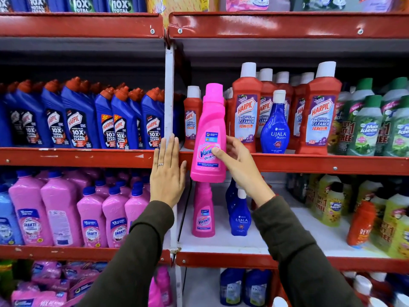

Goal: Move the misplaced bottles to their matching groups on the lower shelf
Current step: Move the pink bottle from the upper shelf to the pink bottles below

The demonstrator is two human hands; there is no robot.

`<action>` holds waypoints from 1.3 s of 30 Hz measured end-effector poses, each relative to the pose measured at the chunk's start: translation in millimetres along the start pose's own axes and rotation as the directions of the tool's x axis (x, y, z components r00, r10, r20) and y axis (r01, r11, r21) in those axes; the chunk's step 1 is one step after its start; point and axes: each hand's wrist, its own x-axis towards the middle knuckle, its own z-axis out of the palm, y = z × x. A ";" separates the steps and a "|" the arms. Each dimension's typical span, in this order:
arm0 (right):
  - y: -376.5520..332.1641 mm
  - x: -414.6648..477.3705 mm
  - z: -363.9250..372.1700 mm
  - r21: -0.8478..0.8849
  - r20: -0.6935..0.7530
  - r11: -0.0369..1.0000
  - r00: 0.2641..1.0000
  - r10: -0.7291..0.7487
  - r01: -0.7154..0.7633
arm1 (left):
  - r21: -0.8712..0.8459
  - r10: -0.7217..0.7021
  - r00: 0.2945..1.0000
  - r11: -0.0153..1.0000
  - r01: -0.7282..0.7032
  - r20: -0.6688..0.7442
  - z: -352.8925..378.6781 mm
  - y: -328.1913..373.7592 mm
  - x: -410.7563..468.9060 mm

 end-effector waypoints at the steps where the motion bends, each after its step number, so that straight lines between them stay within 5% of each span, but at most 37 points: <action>1: 6.0 -7.3 0.3 0.000 0.004 1.000 1.000 0.003 -0.003 | -0.010 -0.007 1.000 1.000 0.007 -0.010 0.3 0.5 -6.8; 20: 183.6 -115.8 11.0 -0.026 0.021 0.969 0.969 0.245 -0.244 | 0.009 -0.093 0.976 0.996 0.093 0.198 69.2 0.0 -196.9; 39: 242.9 -99.4 30.3 -0.063 -0.007 0.949 0.951 0.308 -0.308 | 0.114 -0.102 0.966 0.991 0.077 0.237 90.2 -8.1 -221.6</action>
